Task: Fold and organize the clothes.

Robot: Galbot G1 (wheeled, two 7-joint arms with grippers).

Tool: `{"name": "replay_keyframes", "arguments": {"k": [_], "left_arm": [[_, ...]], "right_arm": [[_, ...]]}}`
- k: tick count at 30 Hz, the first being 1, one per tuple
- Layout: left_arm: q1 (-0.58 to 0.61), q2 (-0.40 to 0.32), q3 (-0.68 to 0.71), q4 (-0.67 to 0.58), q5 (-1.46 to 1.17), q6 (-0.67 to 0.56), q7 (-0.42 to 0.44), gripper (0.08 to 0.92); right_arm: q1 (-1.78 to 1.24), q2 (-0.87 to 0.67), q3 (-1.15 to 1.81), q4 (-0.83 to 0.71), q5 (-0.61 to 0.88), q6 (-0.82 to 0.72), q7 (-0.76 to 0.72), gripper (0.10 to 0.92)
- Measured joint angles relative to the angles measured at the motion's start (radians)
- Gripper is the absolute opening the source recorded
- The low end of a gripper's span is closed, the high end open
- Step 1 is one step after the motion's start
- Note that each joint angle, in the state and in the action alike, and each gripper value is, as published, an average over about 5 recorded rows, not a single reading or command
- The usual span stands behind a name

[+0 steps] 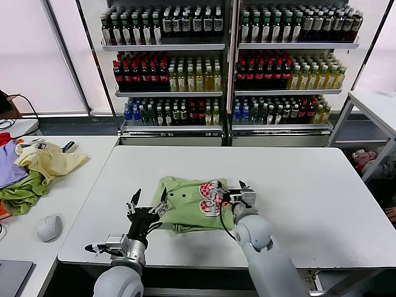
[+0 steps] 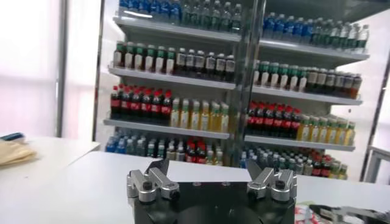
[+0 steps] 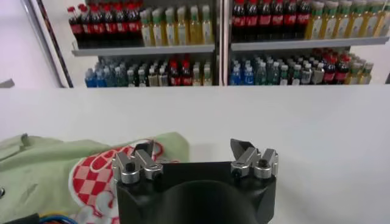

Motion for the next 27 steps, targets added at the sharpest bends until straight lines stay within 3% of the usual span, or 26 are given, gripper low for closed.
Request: {"name": "replay_keyframes", "arguments": {"k": [12, 22, 27], "left_arm": [[0.056, 0.012, -0.035, -0.025, -0.003, -0.015, -0.002, 0.823], [0.076, 0.009, -0.037, -0.032, -0.003, -0.018, -0.002, 0.823], [0.077, 0.008, -0.035, -0.032, 0.000, -0.019, 0.000, 0.823]], "right_arm": [[0.064, 0.040, -0.035, -0.121, -0.025, -0.029, 0.037, 0.466], [0.099, -0.019, -0.023, -0.150, -0.059, -0.017, 0.000, 0.184], [0.122, -0.085, -0.006, -0.178, -0.089, 0.019, -0.052, 0.155]]}}
